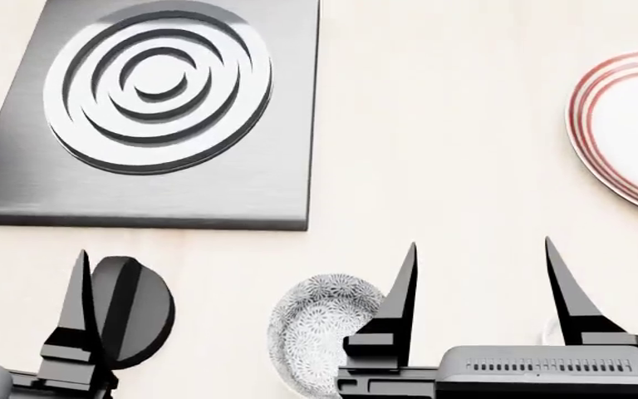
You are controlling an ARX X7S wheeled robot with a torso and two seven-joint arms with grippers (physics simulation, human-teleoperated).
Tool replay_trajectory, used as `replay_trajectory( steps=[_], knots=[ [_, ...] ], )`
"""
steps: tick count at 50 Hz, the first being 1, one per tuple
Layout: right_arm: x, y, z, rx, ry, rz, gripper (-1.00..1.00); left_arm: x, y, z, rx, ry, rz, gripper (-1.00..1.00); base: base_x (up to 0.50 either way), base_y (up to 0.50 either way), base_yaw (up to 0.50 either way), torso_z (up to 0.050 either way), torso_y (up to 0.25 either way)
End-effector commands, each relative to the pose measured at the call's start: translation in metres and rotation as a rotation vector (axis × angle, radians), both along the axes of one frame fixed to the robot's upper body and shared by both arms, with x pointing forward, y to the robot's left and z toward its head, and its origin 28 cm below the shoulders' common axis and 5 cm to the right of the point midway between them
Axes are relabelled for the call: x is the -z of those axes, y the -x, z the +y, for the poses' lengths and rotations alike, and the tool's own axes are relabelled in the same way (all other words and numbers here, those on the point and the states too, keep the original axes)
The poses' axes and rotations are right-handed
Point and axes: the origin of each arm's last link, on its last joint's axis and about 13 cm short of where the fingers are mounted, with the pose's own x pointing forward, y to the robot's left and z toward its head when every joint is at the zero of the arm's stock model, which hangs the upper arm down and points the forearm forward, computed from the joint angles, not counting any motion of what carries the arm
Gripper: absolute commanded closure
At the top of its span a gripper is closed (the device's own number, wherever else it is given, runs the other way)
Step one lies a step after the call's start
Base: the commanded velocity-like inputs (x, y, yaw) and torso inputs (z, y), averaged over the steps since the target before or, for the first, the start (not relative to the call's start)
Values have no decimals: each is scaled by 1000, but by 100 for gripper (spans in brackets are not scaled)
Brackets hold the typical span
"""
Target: Pick the akita bowl next to the ramekin and place it on the plate.
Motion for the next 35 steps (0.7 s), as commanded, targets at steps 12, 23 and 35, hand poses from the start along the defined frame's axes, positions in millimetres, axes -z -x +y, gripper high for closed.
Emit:
replay_trajectory(
  steps=[12, 23, 35],
  knots=[
    [0, 0, -2, 10, -7, -3, -100, 0, -1, 2, -12, 4, -5, -100, 0, 0, 0, -1, -148],
    [-3, 1, -2, 4, -6, -5, -100, 0, -1, 2, -11, 10, -7, -100, 0, 0, 0, 0, -2],
    [-11, 4, 1, -68, -86, 91, -100, 0, -1, 2, -10, 11, -7, -100, 0, 0, 0, 0, 0]
  ],
)
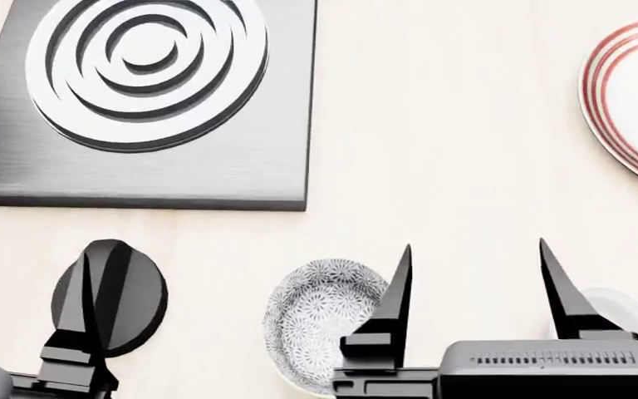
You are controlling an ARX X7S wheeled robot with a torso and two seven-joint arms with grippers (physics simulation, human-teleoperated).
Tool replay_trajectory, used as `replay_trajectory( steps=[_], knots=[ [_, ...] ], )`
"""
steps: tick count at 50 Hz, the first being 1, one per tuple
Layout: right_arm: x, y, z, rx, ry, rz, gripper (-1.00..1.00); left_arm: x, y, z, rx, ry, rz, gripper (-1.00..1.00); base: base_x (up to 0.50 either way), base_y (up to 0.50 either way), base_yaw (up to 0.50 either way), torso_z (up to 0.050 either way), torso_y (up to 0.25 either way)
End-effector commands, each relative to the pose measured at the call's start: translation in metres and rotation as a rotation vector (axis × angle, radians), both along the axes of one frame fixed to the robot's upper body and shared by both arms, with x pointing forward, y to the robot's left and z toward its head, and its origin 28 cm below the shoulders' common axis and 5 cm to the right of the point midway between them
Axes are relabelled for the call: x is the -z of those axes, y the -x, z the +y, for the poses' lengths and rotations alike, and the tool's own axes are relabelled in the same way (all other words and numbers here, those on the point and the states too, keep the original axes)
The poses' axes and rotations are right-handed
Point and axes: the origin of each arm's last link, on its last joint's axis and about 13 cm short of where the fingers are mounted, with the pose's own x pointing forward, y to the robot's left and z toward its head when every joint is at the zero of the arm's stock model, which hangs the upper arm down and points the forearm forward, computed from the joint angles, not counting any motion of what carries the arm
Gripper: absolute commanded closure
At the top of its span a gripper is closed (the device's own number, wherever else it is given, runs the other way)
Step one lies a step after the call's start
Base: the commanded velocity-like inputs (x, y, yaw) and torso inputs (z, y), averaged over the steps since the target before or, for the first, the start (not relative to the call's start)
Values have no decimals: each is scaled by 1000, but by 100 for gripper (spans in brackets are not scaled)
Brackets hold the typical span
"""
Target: Pick the akita bowl next to the ramekin and place it on the plate.
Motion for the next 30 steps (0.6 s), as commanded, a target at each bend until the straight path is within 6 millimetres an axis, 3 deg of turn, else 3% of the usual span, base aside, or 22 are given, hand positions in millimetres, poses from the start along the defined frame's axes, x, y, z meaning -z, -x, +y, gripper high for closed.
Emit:
replay_trajectory(
  steps=[1, 16, 30],
  knots=[
    [-7, 2, 0, -61, -78, 81, -100, -1, -1, 2, -10, 7, -7, -100, 0, 0, 0, 0, 0],
    [-9, 4, 1, -213, -277, 222, -100, 1, -2, 2, -8, 5, -2, -100, 0, 0, 0, 0, 0],
    [-9, 3, 0, -244, -326, 288, -100, 3, -2, 2, -9, 8, 3, -100, 0, 0, 0, 0, 0]
  ],
)
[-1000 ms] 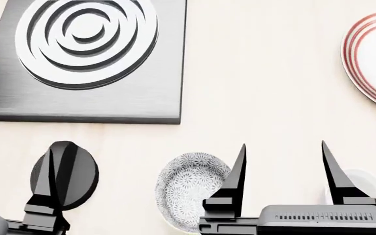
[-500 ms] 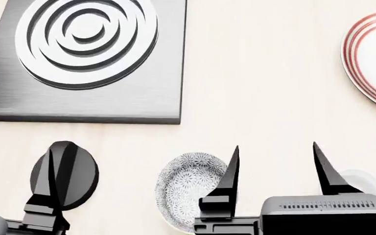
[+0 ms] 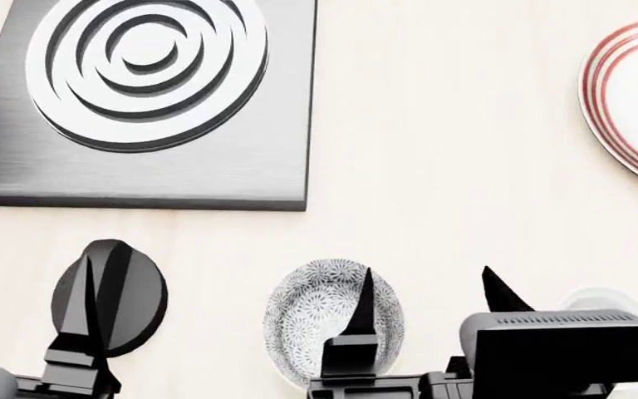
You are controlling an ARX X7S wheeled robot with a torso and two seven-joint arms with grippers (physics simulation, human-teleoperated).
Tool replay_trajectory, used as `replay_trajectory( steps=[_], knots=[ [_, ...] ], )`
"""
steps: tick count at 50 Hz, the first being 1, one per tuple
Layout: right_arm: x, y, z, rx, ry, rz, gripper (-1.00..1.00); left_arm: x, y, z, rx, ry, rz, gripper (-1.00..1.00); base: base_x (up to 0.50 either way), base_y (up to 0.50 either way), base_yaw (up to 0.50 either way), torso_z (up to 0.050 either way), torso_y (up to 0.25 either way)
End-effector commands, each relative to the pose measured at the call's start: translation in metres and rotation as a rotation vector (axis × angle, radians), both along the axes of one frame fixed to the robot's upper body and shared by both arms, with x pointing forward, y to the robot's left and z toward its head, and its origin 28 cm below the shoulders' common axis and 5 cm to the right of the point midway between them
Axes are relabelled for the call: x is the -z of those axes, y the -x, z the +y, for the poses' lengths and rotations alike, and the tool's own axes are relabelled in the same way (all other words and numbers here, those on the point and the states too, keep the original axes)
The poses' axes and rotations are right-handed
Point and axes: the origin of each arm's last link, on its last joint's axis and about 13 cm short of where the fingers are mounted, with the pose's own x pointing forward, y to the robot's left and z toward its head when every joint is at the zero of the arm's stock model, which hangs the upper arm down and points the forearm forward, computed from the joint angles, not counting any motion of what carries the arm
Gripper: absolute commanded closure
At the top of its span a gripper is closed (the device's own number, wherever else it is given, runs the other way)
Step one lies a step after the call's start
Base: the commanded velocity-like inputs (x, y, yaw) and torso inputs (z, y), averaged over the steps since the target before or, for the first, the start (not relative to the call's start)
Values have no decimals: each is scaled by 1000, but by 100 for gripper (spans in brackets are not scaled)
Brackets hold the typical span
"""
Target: Pick the akita bowl next to the ramekin and place it on the plate.
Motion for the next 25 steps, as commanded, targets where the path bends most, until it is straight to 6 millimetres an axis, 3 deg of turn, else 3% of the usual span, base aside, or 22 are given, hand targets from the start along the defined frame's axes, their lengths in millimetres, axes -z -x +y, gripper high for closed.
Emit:
replay_trajectory(
  steps=[1, 25],
  knots=[
    [0, 0, 0, -58, -103, 62, -100, 0, -1, 2, -10, 7, -4, -100, 0, 0, 0, 0, 0],
    [18, -11, -3, -49, -158, 112, -100, 1, -1, 3, -15, 6, -4, -100, 0, 0, 0, 0, 0]
  ],
)
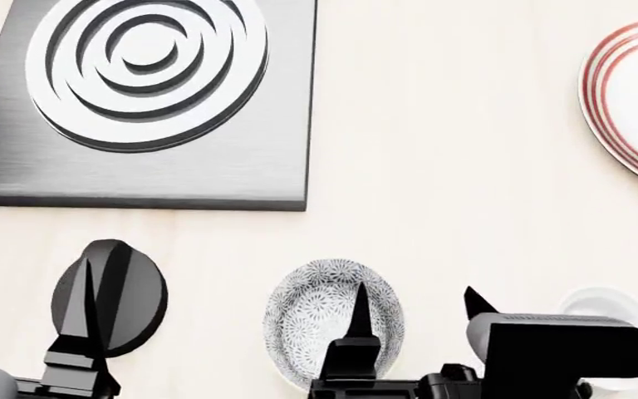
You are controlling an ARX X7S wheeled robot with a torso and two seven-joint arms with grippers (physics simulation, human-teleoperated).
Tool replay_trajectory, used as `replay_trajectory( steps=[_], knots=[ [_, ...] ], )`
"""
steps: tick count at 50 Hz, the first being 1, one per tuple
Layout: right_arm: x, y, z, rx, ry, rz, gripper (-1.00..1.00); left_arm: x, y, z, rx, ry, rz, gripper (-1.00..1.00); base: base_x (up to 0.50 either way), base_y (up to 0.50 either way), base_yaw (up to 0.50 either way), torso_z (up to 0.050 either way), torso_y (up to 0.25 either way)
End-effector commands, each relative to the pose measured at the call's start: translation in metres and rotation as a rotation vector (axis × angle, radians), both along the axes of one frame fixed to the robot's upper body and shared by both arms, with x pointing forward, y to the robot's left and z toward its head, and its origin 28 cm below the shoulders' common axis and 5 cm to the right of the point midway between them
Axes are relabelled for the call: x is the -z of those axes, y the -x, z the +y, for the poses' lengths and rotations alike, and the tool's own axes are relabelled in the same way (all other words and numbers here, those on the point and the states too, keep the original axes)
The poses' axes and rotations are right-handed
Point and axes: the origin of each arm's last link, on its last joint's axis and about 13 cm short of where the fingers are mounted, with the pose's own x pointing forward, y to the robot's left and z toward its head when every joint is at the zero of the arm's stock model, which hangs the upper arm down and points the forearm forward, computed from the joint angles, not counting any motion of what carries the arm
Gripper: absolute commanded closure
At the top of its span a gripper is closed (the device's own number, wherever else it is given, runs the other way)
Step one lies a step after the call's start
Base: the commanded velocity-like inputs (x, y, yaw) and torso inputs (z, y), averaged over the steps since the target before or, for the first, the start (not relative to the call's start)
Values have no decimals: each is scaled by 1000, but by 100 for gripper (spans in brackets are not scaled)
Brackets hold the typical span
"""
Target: Pick the akita bowl next to the ramekin and place it on the plate.
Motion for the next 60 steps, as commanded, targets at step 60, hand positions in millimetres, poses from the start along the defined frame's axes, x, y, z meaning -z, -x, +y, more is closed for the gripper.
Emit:
replay_trajectory(
  steps=[60],
  knots=[
    [25, -7, 2, -37, -65, 86, -100, -1, -1, 3, -19, 1, -7, -100, 0, 0, 0, 0, 0]
  ],
)
